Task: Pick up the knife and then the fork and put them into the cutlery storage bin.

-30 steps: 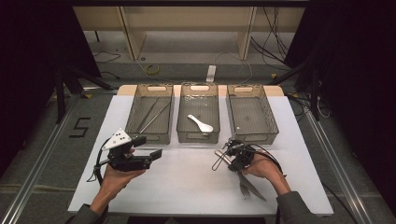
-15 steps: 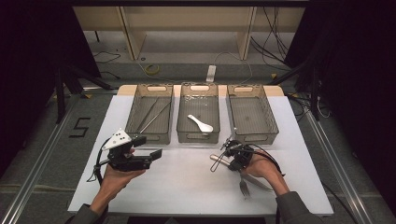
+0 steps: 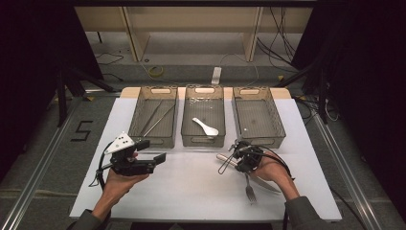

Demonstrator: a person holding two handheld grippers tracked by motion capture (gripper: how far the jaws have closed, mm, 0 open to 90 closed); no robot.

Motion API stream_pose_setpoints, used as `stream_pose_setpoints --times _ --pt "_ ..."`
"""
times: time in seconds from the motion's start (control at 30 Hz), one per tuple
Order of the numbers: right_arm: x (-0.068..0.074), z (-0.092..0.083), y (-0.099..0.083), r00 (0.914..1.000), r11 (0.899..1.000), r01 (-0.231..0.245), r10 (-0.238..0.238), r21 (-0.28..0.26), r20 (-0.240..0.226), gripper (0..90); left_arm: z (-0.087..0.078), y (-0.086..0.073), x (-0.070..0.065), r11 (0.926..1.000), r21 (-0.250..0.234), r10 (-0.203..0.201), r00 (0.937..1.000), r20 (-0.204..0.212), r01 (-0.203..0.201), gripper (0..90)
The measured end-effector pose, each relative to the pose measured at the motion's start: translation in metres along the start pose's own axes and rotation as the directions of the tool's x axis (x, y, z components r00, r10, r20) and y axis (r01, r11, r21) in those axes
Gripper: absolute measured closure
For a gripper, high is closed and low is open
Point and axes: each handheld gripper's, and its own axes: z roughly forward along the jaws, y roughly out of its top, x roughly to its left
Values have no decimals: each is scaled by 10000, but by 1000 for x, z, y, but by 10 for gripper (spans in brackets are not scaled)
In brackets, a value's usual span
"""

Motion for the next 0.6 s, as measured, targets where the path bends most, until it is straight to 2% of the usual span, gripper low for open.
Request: stream_pose_setpoints --times 0.1,0.3,0.47,0.6 --pt "-2 -4 0 9999 9998 -144 144 -139 2 810 0 0 1 10000 -35 -81 10000 7 81 154" --pt "-10 -21 -4 9989 9950 -471 463 -877 -104 810 -1 0 1 9999 -81 -118 9999 11 118 154" --pt "-18 -35 -6 9974 9845 -720 700 -1602 -179 810 -1 0 2 9998 -130 -153 9999 16 153 154" --pt "-26 -45 -8 9948 9752 -1022 1006 -1964 -182 810 -1 0 3 9997 -150 -214 9998 -2 214 154"
